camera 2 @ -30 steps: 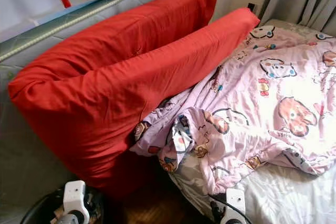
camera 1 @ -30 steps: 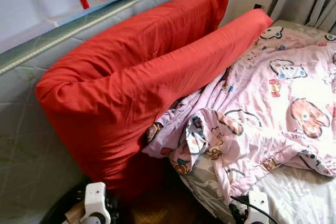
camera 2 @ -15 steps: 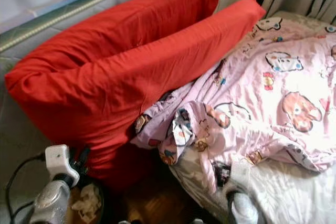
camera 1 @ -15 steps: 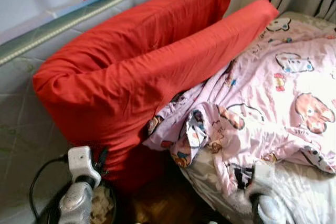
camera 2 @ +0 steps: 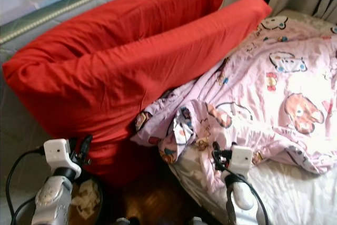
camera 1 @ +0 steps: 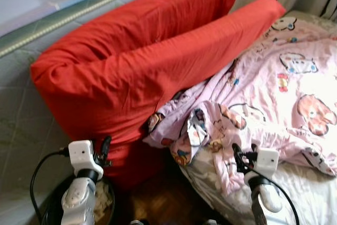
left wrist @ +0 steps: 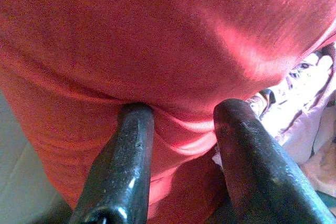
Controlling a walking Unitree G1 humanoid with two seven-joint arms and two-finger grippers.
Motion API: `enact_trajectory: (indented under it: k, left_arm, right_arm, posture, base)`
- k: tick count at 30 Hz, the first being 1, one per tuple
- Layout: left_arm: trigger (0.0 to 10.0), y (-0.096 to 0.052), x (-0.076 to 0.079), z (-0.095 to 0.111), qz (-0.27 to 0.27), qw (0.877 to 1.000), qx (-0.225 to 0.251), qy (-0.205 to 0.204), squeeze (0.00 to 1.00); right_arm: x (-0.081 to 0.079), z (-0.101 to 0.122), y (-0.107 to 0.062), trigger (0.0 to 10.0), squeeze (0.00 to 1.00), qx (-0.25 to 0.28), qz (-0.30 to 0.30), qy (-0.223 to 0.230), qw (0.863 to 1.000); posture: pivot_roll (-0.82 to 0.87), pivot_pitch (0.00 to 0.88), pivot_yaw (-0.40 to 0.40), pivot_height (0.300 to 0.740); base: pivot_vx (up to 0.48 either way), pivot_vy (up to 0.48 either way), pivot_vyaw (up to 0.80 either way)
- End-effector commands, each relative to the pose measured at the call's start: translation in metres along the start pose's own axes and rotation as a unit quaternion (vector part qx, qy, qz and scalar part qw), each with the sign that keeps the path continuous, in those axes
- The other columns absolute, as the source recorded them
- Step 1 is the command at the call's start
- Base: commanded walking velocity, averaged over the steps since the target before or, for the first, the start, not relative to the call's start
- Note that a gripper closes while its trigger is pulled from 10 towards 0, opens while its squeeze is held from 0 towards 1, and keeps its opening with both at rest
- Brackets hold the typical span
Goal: Clean up the room
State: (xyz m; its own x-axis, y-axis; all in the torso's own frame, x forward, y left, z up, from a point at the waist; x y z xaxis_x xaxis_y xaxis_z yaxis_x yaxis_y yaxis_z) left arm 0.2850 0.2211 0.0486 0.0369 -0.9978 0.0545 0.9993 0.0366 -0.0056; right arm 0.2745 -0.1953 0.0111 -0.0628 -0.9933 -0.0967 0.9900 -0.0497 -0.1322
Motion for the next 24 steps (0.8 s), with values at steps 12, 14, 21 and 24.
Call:
enact_trajectory:
  k: [12,14,21,24]
  left_arm:
    - [10.0,0.007,0.019,0.012,-0.035,0.999,0.014,0.001,0.00]
    - [10.0,0.008,0.018,0.013,-0.033,0.999,0.015,0.002,0.00]
    - [10.0,0.007,0.015,0.013,-0.035,0.999,0.010,0.013,0.00]
    - [10.0,0.008,0.013,0.017,-0.038,0.999,0.016,0.018,0.00]
  right_arm:
    - [0.004,0.002,0.001,10.0,0.00,-0.016,-0.025,-0.017,0.999]
    - [0.005,0.001,0.001,10.0,0.00,-0.017,-0.026,-0.018,0.999]
    - [0.002,0.002,-0.002,10.0,0.00,-0.008,-0.031,-0.004,0.999]
    - [-0.003,-0.001,-0.002,10.0,0.00,-0.015,-0.025,-0.007,1.000]
  posture:
    - [-0.02,0.216,0.005,0.725]
    - [-0.02,0.216,0.006,0.715]
    - [-0.02,0.220,0.013,0.691]
    - [0.00,0.200,0.014,0.691]
  base:
    - [0.000,0.000,0.00]
    - [0.000,0.000,0.00]
    - [0.000,0.000,0.00]
    - [0.000,0.000,0.00]
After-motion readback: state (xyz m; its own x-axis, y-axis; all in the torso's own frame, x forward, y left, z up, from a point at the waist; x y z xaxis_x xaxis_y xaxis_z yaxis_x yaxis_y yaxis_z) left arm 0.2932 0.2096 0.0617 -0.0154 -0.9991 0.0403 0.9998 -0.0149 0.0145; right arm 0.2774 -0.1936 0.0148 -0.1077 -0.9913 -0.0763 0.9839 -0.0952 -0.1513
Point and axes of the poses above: a point about 5 cm out from each wrist's last joint towards the gripper, its own y axis pointing out of the wrist towards the gripper, its own z axis along the axis of the wrist's last joint, x = y × z, the point moved 1 cm from there along y, pointing out of the wrist towards the gripper, and after that the axes turned 1 degree about y, right-handed, at the moved point
